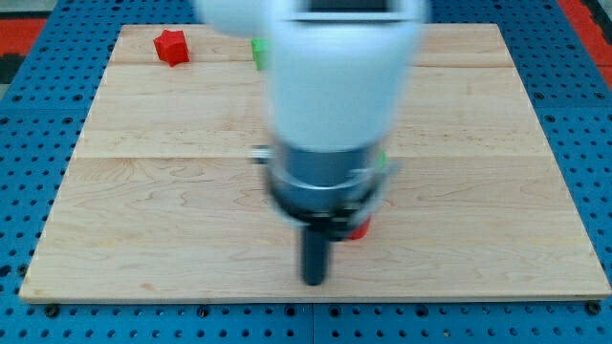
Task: Push the red circle towards the bottom right of the green circle
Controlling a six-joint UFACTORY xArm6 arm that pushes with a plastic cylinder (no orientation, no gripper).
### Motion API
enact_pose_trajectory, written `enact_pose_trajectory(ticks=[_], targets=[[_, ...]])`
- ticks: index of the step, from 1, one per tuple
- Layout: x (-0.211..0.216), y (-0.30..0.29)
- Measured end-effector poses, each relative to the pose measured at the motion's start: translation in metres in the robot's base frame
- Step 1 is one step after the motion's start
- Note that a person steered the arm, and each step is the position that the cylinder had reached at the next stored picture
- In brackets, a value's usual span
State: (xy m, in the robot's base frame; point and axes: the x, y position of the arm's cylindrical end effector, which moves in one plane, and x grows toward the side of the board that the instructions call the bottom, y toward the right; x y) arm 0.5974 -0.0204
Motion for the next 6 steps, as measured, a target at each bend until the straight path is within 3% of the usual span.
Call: enact_pose_trajectory(ticks=[1,3,4,5,6], targets=[[-0.034,0.041],[-0.104,0.179],[-0.151,0.197],[-0.098,0.203],[-0.079,0.110]])
